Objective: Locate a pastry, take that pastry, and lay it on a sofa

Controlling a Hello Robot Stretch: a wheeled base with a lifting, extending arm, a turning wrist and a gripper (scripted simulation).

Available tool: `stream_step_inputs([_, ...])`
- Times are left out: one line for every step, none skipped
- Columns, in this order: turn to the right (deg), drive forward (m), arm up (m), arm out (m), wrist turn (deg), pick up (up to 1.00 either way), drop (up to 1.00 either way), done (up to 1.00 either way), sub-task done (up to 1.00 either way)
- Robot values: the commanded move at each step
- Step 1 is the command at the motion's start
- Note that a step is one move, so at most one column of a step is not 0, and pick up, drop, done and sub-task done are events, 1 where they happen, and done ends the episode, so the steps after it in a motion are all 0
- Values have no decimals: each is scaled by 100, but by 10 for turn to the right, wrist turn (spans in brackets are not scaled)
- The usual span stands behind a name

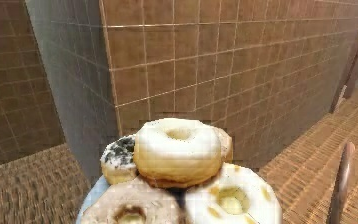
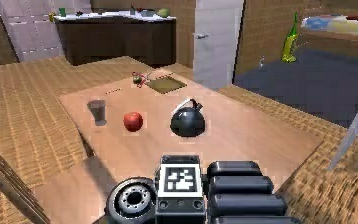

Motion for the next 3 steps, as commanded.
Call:
stream_step_inputs([450,0,0,0,0,0,0,0,0])
stream_step_inputs([450,0,0,0,0,0,0,0,0])
stream_step_inputs([-450,0,0,0,0,0,0,0,0])
